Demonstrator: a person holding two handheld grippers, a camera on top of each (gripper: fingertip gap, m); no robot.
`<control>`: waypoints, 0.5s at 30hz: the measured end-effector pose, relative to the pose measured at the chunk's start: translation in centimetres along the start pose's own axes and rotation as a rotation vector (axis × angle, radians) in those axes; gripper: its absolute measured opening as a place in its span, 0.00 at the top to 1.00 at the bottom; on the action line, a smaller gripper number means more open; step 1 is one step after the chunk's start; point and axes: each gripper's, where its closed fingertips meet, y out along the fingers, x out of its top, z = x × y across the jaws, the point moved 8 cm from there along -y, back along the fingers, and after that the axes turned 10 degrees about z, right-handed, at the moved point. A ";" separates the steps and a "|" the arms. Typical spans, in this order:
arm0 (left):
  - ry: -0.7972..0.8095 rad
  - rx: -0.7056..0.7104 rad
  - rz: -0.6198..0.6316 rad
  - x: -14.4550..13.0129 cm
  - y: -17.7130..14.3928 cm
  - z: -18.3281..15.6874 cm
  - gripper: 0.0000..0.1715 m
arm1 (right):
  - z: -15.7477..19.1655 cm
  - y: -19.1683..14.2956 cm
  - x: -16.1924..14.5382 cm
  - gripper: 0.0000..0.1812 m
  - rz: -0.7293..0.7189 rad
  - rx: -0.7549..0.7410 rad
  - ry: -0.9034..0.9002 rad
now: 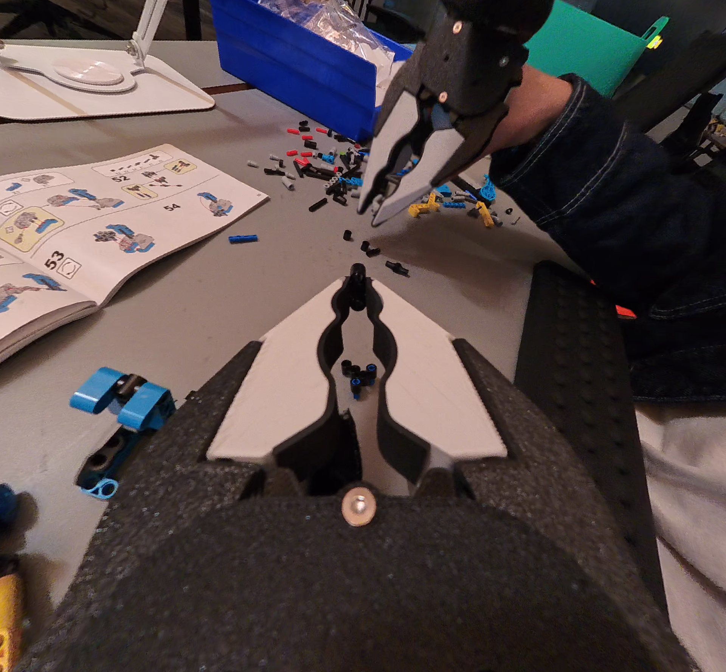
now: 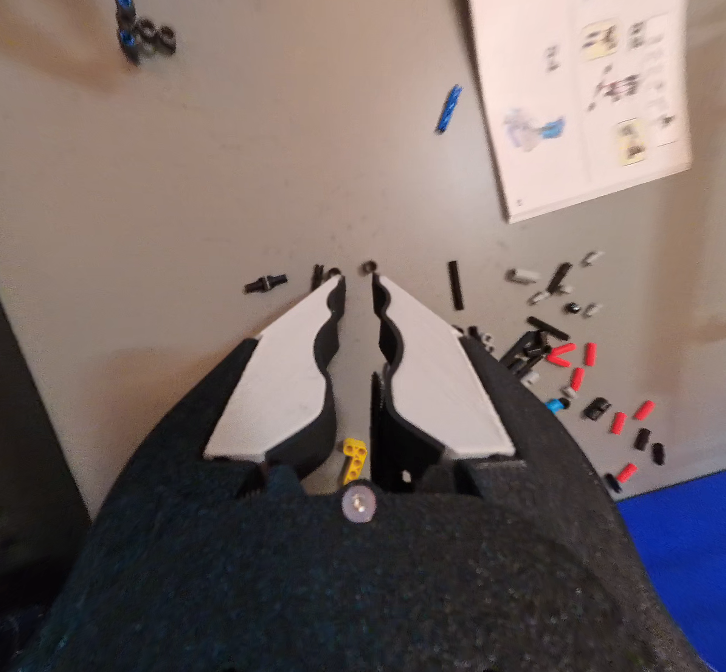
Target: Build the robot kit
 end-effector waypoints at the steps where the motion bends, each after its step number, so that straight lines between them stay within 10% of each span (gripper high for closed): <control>1: -0.005 -0.004 -0.005 0.0 0.0 0.0 0.96 | 0.2 0.3 0.0 0.93 0.008 0.012 -0.011; 15: -0.009 -0.026 0.011 -0.1 0.1 -0.1 0.96 | 1.7 1.7 -0.9 0.96 0.007 0.090 0.028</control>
